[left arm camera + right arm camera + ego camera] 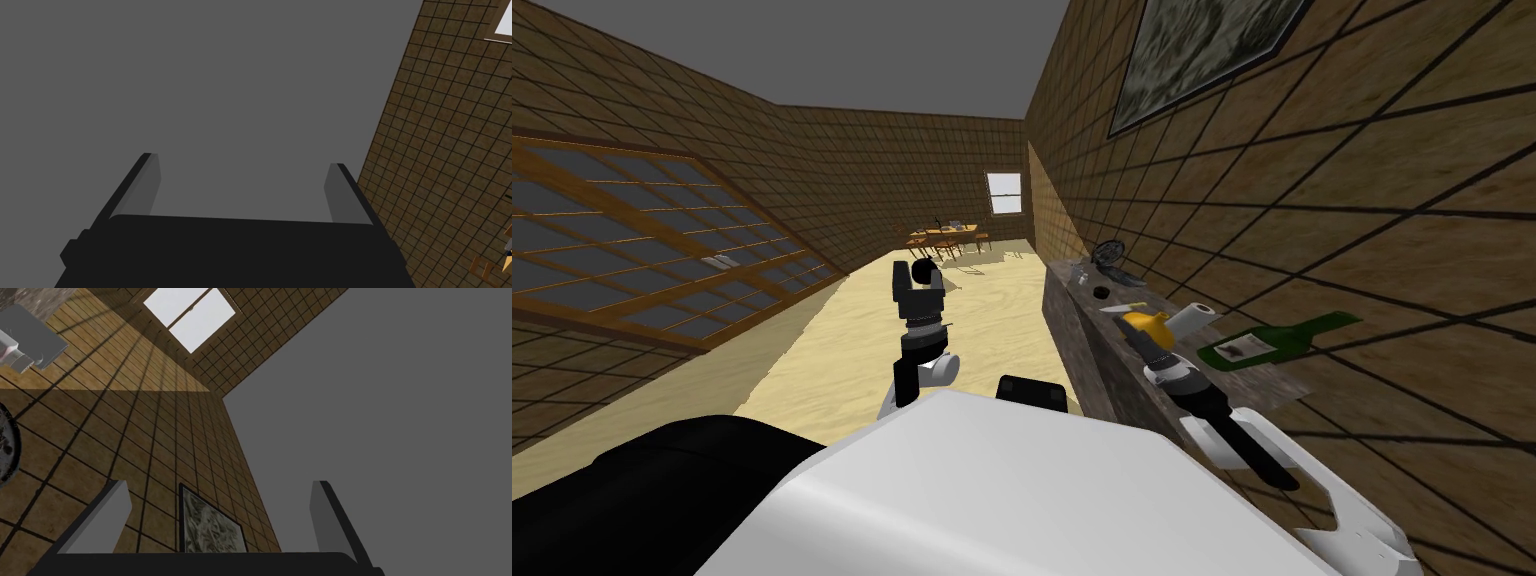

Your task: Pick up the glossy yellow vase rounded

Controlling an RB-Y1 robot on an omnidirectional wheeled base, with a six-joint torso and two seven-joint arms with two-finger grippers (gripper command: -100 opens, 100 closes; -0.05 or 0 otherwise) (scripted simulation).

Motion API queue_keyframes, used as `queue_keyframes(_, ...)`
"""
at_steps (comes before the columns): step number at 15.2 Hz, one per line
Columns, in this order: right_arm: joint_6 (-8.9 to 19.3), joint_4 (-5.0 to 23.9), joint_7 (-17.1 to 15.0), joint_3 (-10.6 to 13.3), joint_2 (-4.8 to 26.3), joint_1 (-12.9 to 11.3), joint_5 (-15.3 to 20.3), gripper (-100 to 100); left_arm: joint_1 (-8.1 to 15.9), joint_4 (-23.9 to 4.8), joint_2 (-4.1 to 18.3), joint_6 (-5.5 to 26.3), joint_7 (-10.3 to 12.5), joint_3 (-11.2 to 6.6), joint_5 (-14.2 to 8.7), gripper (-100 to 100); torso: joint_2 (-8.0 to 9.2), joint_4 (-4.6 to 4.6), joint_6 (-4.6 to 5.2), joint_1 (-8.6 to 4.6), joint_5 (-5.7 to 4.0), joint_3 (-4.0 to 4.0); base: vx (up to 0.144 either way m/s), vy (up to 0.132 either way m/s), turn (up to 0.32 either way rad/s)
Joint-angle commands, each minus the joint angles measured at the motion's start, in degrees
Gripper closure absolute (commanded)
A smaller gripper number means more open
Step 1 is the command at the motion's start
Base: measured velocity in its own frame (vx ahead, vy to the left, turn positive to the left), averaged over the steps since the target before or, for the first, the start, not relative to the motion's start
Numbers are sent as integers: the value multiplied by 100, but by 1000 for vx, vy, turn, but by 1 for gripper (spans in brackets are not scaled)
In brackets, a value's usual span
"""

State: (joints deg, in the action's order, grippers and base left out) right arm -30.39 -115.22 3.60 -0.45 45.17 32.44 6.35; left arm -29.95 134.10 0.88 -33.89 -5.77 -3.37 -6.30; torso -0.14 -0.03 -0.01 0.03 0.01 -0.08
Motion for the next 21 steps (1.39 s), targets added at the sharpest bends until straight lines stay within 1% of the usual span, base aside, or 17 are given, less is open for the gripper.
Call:
queue_keyframes(1, -1, 35, 13, 13, 268, 0, 47, -100, 0, 0, 0, 0, 0, 0, 0, 0, 0, 0, 0, 0, 0, 0, 23, 7, 13)
queue_keyframes(2, -79, 184, 44, 17, 412, 45, 175, -100, 0, 0, 0, 0, 0, 0, 0, 0, 1, 0, 0, -1, 0, 1, 29, 12, 35)
queue_keyframes(4, -79, 184, 44, 17, 670, 45, 175, -100, 0, 0, 0, 0, 0, 0, 0, 0, -1, 0, 0, 0, 0, -1, 29, 11, 24)
queue_keyframes(5, -159, 335, 76, 22, 811, 91, 305, -100, 0, 0, 0, 0, 0, 0, 0, 0, 0, 0, 1, 0, 0, 0, 26, 13, 27)
queue_keyframes(7, -159, 335, 76, 22, 1074, 91, 305, -100, 0, 0, 0, 0, 0, 0, 0, 0, 0, 0, 0, 1, 0, 0, 26, 12, 24)
queue_keyframes(8, -159, 335, 76, 22, 1078, 91, 305, -100, 0, 0, 0, 0, 0, 0, 0, 0, 1, 0, 0, 1, 0, 0, 13, 6, 0)
queue_keyframes(9, -239, 488, 108, 26, 1288, 137, 437, -100, 0, 0, 0, 0, 0, 0, 0, 0, 4, 1, 1, 0, 0, 2, 21, 11, 34)
queue_keyframes(11, -239, 488, 108, 26, 1488, 137, 437, -100, 0, 0, 0, 0, 0, 0, 0, 0, 2, 0, 0, 1, 0, 1, 25, 12, 26)
queue_keyframes(12, -320, 642, 139, 30, 1650, 183, 569, -100, 0, 0, 0, 0, 0, 0, 0, 0, 2, 1, 1, 1, 0, 1, 34, 15, 31)
queue_keyframes(14, -320, 642, 139, 30, 1900, 183, 569, -100, 0, 0, 0, 0, 0, 0, 0, 0, -2, 0, 0, 3, 1, -1, 30, 13, 24)
queue_keyframes(15, -401, 796, 171, 35, 2047, 229, 702, -100, 0, 0, 0, 0, 0, 0, 0, 0, 0, 0, 0, 2, 1, 0, 30, 14, 36)
queue_keyframes(17, -401, 796, 171, 35, 2304, 229, 702, -100, 0, 0, 0, 0, 0, 0, 0, 0, -2, 0, 0, 2, 1, -1, 29, 12, 23)
queue_keyframes(18, -401, 796, 171, 35, 2313, 229, 702, -100, 0, 0, 0, 0, 0, 0, 0, 0, -1, 0, 0, 2, 1, -1, 14, 3, 0)
queue_keyframes(19, -482, 950, 203, 39, 2522, 275, 834, -100, 0, 0, 0, 0, 0, 0, 0, 0, 2, 0, 1, 1, 0, 1, 22, 9, 39)
queue_keyframes(21, -482, 950, 203, 39, 2724, 275, 834, -100, 0, 0, 0, 0, 0, 0, 0, 0, 1, 0, 0, 1, 0, 0, 25, 9, 23)
